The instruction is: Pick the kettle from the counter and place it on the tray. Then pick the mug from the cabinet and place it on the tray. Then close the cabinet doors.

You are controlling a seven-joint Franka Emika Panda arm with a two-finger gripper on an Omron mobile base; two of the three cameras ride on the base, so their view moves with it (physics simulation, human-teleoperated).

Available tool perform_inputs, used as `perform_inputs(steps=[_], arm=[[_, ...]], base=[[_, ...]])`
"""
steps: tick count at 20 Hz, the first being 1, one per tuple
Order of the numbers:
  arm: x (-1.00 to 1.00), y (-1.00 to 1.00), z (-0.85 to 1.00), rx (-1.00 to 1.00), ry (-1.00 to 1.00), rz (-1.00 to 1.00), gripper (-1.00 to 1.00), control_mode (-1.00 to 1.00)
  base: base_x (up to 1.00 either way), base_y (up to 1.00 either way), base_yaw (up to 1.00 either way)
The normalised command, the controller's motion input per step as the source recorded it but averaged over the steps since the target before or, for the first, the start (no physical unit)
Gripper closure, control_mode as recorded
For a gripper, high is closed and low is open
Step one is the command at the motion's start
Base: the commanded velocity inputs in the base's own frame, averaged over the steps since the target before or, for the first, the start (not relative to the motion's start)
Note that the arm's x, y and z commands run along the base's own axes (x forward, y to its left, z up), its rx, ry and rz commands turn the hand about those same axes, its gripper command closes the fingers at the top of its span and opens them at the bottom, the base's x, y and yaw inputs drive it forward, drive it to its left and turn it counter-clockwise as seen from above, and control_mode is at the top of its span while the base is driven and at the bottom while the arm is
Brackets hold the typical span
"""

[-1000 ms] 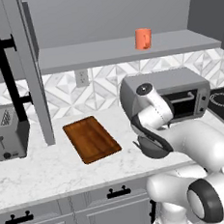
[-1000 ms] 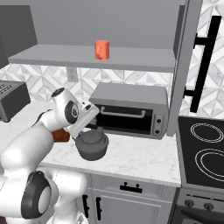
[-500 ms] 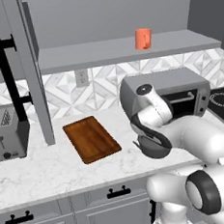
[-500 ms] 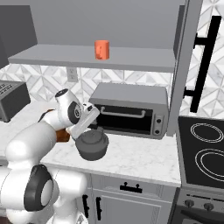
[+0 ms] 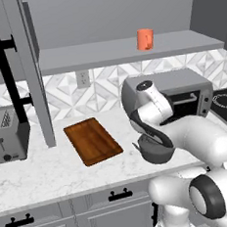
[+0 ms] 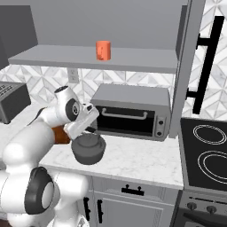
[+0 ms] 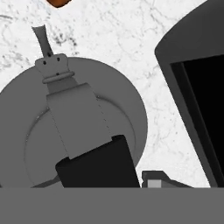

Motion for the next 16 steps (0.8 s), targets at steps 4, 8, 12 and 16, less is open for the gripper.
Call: perform_inputs(steps=[4,8,12,16], arm=[[-0.7,0.26,0.19,0.19,0.0,0.09,1.0,-1.0],[-0.37,0.44,0.41,0.08,0.0,0.09,1.0,-1.0],[0.03,0.75,0.4,-0.01,-0.13,0.18,1.0,-1.0],[0.26,0.82,0.33,-0.05,-0.27,0.14,1.0,-1.0]], base=[[0.0,0.0,0.0],[0.0,0.0,0.0],[0.0,0.0,0.0],[0.0,0.0,0.0]])
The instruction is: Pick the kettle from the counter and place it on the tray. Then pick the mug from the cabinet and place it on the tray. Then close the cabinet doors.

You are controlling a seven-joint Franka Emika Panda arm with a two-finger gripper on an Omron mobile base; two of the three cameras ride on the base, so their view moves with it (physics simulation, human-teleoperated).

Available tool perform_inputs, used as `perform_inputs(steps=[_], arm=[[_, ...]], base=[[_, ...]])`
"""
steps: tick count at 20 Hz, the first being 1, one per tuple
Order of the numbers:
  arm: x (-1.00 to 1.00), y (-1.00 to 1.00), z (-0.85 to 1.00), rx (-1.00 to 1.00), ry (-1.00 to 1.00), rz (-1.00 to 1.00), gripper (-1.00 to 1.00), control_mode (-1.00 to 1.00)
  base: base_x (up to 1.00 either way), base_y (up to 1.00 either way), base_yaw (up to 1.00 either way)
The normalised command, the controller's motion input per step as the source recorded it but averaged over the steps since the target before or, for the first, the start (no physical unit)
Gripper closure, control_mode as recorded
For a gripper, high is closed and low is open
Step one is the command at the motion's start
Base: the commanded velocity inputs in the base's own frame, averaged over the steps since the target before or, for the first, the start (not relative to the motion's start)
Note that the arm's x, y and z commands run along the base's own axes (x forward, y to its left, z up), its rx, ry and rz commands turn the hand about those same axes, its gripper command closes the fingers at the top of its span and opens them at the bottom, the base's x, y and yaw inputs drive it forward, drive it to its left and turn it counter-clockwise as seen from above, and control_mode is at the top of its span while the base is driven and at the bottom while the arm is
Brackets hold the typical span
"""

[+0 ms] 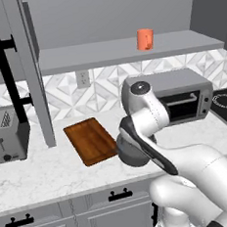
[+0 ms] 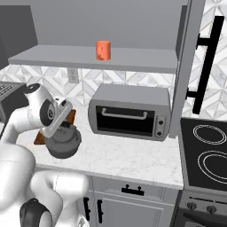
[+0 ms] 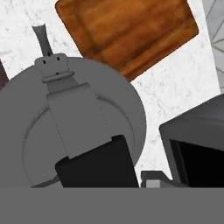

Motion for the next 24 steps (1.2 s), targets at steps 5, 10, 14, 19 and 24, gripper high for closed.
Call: perform_inputs(steps=[5,10,14,19,24], arm=[[0.59,0.63,0.22,-0.04,-0.15,0.15,1.0,-1.0],[0.79,0.68,0.2,-0.1,-0.15,0.14,1.0,-1.0],[0.68,0.59,0.02,-0.04,-0.04,0.11,1.0,-1.0],[0.7,0.44,-0.01,0.0,0.0,0.05,1.0,-1.0],[0.66,0.48,-0.03,-0.04,0.0,0.0,1.0,-1.0]], base=[[0.0,0.0,0.0],[0.0,0.0,0.0],[0.0,0.0,0.0],[0.0,0.0,0.0],[0.0,0.0,0.0]])
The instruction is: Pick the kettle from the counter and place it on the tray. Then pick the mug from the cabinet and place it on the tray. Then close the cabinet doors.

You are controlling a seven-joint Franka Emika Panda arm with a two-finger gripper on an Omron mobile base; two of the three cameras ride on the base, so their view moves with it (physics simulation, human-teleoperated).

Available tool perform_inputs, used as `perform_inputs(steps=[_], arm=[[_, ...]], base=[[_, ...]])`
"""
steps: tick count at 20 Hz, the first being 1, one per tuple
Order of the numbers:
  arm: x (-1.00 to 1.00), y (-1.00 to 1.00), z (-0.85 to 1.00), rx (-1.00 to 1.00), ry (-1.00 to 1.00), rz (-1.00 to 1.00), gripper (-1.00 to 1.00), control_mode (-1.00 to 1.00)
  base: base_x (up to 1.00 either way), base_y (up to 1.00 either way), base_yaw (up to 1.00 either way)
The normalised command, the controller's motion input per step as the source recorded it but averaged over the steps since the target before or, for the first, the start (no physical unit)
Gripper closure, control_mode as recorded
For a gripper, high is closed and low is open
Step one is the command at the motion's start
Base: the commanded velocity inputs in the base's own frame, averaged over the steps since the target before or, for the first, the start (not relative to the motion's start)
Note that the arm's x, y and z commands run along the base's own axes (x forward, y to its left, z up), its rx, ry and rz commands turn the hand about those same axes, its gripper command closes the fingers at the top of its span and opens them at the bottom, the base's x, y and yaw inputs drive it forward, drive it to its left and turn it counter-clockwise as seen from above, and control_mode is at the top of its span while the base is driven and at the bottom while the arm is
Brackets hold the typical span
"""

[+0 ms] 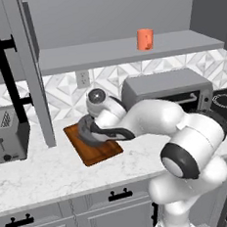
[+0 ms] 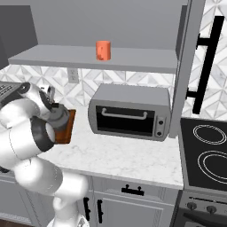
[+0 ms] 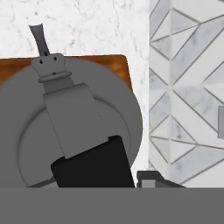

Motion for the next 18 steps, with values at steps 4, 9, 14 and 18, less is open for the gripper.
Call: perform_inputs(steps=[4,9,14,18], arm=[[0.62,0.33,-0.05,-0.04,0.0,0.0,1.0,-1.0],[0.43,0.2,-0.12,-0.05,0.0,0.0,1.0,-1.0],[0.51,0.16,-0.13,-0.05,0.0,0.0,1.0,-1.0],[0.46,0.07,-0.07,-0.02,0.0,0.01,1.0,-1.0]], base=[[0.0,0.0,0.0],[0.0,0.0,0.0],[0.0,0.0,0.0],[0.0,0.0,0.0]])
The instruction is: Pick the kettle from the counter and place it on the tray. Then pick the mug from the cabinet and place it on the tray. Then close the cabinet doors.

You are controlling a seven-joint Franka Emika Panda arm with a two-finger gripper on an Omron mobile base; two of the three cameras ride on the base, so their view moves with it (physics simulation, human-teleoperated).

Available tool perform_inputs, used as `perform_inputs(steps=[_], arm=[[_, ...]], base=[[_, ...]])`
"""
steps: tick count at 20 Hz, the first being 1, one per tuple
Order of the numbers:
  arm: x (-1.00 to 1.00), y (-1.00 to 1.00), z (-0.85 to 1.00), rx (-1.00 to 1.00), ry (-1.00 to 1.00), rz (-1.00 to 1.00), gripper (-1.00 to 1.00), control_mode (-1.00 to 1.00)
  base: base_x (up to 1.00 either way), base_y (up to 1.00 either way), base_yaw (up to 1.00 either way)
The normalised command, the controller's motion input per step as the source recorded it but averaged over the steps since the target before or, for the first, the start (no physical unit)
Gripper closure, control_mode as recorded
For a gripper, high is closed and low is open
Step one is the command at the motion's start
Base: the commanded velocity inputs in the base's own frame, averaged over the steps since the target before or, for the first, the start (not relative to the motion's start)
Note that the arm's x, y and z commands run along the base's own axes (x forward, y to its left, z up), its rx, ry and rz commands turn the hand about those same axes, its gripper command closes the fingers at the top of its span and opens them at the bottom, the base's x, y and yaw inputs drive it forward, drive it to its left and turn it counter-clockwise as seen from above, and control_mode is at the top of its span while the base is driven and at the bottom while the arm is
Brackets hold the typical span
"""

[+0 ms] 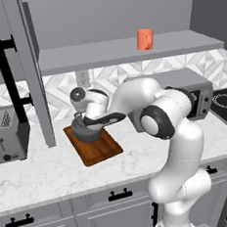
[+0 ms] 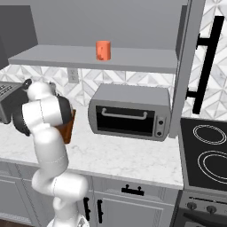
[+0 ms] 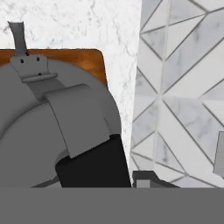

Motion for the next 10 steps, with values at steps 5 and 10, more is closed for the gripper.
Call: perform_inputs(steps=[5,10], arm=[[0.39,0.15,-0.12,0.0,0.0,0.04,1.0,-1.0],[0.15,0.03,-0.07,0.0,0.0,0.05,1.0,-1.0]], base=[[0.0,0.0,0.0],[0.0,0.0,0.0]])
